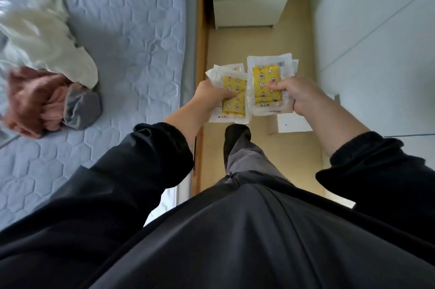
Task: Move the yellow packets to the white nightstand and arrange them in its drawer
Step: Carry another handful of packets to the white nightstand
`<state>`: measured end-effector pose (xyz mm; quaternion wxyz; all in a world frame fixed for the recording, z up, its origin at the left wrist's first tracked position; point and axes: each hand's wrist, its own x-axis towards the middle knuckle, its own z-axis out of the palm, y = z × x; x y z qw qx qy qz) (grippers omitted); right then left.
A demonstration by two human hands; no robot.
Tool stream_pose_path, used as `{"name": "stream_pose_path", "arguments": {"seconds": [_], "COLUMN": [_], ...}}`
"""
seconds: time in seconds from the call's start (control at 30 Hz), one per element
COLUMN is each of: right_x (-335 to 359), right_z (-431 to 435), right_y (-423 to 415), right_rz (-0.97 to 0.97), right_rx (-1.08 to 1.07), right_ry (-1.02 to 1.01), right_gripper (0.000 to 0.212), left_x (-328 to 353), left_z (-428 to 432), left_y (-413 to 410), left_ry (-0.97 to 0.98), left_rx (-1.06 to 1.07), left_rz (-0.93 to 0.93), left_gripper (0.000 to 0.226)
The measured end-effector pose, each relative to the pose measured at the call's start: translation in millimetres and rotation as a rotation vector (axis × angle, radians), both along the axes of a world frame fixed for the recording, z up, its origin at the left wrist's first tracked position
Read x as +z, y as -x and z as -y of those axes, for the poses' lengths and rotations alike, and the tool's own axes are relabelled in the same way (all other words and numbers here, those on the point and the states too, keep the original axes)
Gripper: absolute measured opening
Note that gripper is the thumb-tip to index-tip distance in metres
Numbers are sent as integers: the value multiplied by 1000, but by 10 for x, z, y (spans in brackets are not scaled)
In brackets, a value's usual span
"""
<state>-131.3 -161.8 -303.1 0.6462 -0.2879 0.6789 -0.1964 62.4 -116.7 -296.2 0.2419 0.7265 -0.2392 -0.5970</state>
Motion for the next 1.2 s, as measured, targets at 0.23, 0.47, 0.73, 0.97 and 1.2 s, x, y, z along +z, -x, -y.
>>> {"name": "stream_pose_path", "arguments": {"seconds": [0.23, 0.47, 0.73, 0.97, 1.2], "right_x": [58, 160, -58, -253, -553], "right_z": [1934, 3372, 4994, 6397, 7246], "right_y": [61, 149, -5, -89, 38], "right_rz": [27, 68, 85, 63, 4], "right_rx": [-29, -37, -30, -42, 54], "right_ry": [22, -1, 3, -15, -44], "right_gripper": [27, 47, 35, 35, 46], "left_x": [208, 231, -19, -198, -489], "left_z": [1923, 3352, 5071, 6392, 7248], "left_y": [82, 140, 34, -34, 34], "left_ry": [27, 32, 29, -40, -82], "left_rx": [9, 27, 105, 181, 252], "left_rz": [26, 11, -14, 15, 106], "left_gripper": [17, 20, 27, 32, 23]}}
